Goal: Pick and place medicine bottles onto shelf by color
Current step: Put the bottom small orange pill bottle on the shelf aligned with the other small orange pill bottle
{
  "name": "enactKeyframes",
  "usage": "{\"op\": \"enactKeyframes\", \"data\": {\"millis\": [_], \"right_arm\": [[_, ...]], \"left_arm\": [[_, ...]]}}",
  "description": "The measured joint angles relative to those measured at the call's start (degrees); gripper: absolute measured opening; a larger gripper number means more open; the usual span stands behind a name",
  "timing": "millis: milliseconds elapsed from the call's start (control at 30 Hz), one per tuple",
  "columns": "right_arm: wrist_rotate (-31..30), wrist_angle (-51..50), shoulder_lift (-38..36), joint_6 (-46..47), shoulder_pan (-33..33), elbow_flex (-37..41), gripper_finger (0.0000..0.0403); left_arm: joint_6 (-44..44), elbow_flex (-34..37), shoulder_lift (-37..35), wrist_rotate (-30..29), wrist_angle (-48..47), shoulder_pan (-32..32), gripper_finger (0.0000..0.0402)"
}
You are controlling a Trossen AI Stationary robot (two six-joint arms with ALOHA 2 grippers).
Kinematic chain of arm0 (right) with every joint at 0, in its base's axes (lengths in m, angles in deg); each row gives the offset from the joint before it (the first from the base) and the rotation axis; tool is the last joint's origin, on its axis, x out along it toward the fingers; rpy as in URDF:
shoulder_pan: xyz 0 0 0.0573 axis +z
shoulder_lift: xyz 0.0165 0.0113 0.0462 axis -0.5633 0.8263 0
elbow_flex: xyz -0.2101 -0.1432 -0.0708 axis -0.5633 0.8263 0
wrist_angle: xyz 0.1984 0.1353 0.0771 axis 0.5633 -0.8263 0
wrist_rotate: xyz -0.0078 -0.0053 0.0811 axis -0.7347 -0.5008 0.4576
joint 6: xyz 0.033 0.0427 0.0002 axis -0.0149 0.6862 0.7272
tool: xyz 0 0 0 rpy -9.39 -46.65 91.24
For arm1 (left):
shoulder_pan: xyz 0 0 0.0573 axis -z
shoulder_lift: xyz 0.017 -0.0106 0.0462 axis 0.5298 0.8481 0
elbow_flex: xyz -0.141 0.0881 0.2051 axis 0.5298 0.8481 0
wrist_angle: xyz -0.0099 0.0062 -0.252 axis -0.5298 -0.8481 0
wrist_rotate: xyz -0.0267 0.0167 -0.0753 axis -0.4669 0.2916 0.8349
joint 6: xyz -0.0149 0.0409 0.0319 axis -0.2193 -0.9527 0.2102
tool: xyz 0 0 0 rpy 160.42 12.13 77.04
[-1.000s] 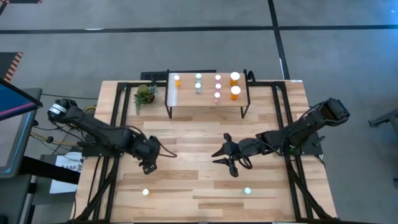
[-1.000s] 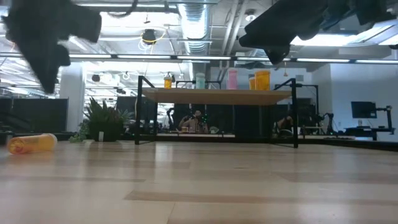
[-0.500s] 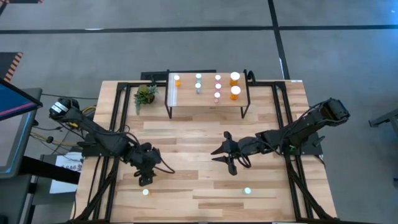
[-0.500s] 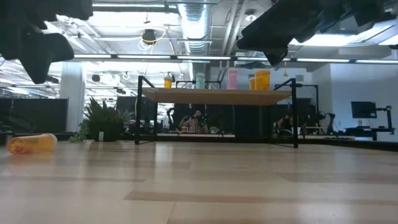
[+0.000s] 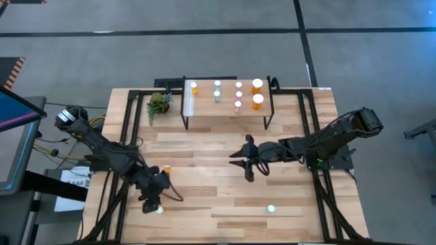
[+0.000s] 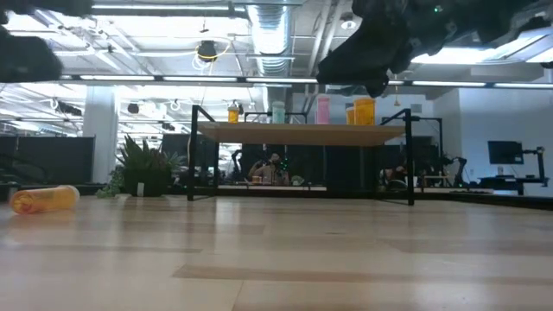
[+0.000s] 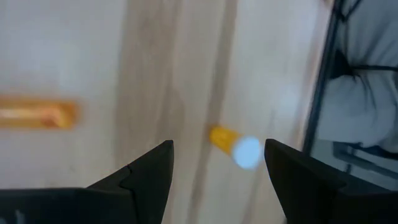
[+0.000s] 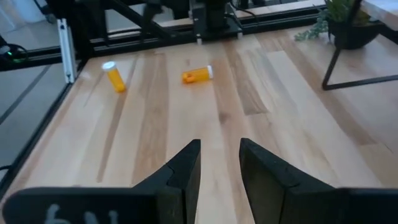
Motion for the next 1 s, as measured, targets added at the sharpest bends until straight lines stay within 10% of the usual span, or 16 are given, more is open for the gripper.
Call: {"op": "enactKeyframes", "data": {"millis": [467,1000], "right_arm": [[0.0,0.0,0.0,-0.4,-4.7,0.0,0.0133],[0.2,0.4,0.0,-0.2,-3.5,0.0,0.0134]], "left_arm": [[13.4,0.0,0.9,-13.0,2.8,13.8,0.0237],[13.7,-0.4,11.0,-8.3,6.6,14.5,0.0207]]}}
